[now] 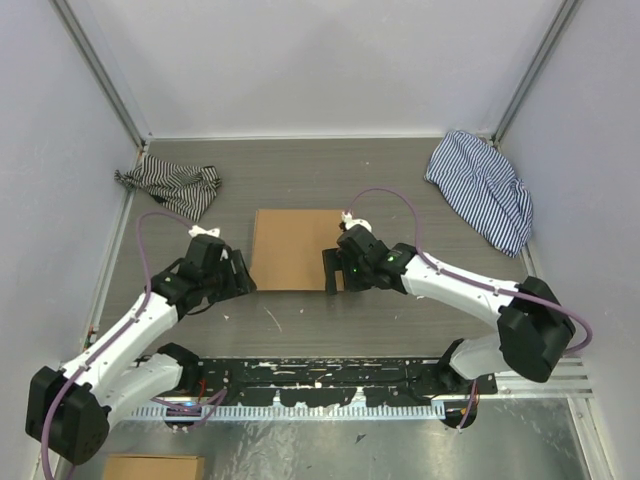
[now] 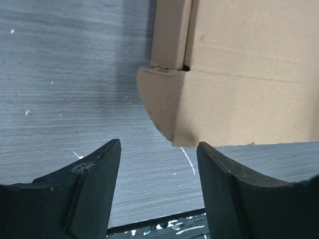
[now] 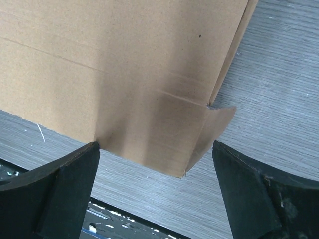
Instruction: Fold the paper box
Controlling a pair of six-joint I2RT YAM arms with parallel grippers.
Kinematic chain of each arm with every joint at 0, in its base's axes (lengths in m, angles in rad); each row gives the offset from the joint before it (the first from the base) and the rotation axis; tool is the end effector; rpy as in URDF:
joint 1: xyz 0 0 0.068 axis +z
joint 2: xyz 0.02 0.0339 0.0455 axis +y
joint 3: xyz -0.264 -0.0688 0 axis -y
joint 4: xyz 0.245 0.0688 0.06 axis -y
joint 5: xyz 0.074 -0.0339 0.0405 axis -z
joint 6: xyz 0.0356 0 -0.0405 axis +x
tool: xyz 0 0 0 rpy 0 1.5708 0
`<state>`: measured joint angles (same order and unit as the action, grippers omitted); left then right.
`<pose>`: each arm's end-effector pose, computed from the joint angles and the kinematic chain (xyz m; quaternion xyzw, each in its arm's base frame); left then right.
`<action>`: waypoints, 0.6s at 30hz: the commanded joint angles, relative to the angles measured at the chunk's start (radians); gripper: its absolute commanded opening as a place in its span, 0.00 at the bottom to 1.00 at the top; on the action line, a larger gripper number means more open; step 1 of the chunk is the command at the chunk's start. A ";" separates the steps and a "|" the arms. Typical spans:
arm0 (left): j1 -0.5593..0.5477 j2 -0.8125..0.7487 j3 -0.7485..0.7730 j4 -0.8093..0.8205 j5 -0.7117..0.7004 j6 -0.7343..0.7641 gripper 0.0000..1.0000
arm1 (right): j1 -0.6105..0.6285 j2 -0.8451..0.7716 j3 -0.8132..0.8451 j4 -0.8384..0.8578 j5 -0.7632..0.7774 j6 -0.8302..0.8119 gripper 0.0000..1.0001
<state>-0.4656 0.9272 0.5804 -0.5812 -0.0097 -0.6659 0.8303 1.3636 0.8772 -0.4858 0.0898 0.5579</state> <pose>0.1593 -0.0796 0.2101 -0.0964 0.9439 -0.1654 0.2691 0.1859 0.1986 0.2199 -0.1165 0.9475 0.1555 0.2538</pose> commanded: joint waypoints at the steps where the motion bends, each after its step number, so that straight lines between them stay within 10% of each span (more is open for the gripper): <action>1: 0.001 -0.017 0.020 0.098 -0.001 0.023 0.69 | 0.001 0.018 0.048 0.041 0.027 0.025 0.99; 18: 0.001 0.166 0.042 0.204 0.039 0.077 0.67 | -0.026 0.034 0.056 0.036 0.081 0.050 1.00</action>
<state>-0.4656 1.0756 0.5819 -0.4255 0.0067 -0.6189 0.8135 1.4094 0.8883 -0.4717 0.1261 0.5919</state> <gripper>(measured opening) 0.672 0.998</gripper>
